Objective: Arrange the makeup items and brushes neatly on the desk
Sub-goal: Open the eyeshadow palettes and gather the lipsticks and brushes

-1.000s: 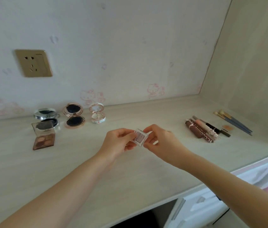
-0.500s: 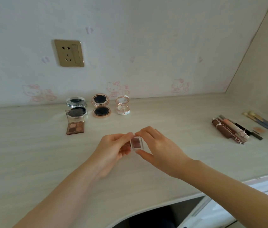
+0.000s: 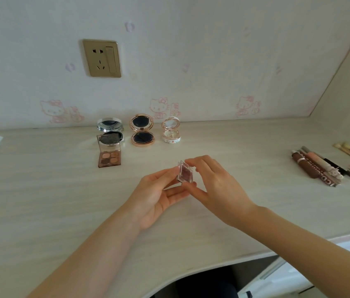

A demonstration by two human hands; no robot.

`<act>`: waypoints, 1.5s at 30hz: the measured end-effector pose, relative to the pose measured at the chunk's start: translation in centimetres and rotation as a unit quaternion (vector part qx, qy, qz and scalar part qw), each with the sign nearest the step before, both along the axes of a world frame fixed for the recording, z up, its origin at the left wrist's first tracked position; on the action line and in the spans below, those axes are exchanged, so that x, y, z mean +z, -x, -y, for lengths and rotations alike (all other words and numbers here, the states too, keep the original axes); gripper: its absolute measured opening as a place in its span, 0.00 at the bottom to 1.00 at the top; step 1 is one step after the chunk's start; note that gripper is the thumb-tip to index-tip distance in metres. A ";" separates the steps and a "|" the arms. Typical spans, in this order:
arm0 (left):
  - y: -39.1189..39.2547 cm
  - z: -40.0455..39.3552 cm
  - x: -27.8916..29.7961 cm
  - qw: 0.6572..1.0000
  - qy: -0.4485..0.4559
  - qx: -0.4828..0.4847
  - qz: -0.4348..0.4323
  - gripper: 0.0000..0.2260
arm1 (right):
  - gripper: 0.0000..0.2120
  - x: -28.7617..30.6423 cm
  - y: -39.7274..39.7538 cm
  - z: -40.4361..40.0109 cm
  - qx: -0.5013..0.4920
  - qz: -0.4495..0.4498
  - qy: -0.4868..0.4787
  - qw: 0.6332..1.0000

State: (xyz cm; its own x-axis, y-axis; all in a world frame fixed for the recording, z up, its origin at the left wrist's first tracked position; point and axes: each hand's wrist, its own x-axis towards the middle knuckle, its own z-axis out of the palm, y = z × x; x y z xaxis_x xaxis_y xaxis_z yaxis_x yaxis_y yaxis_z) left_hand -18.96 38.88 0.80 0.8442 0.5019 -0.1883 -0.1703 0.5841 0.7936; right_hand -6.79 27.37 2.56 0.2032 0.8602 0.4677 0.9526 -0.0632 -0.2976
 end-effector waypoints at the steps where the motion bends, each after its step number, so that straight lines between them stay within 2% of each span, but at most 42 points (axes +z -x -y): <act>1: 0.0 0.0 -0.1 1.000 0.001 0.000 -0.001 0.17 | 0.20 0.0 0.1 0.0 0.003 0.005 0.000 1.000; 6: 0.0 -0.1 -0.2 1.000 0.001 0.003 0.000 0.14 | 0.20 0.4 -0.4 0.2 0.031 0.023 0.012 0.999; 17: 0.2 -0.2 -0.2 1.000 0.003 0.000 0.013 0.13 | 0.18 0.4 -0.5 0.3 0.076 -0.033 -0.009 0.997; 24: 0.3 -0.2 -0.2 1.000 -0.002 -0.004 0.010 0.12 | 0.16 0.6 -0.7 0.3 0.056 -0.033 -0.011 0.998; 33: 0.3 -0.3 0.1 0.999 0.021 -0.004 0.027 0.15 | 0.11 1.6 -1.6 -1.9 0.020 -0.142 -0.020 0.989; 45: 0.8 -1.1 0.4 0.997 0.070 0.030 0.016 0.14 | 0.11 2.0 -1.9 -5.2 0.032 -0.175 0.020 0.984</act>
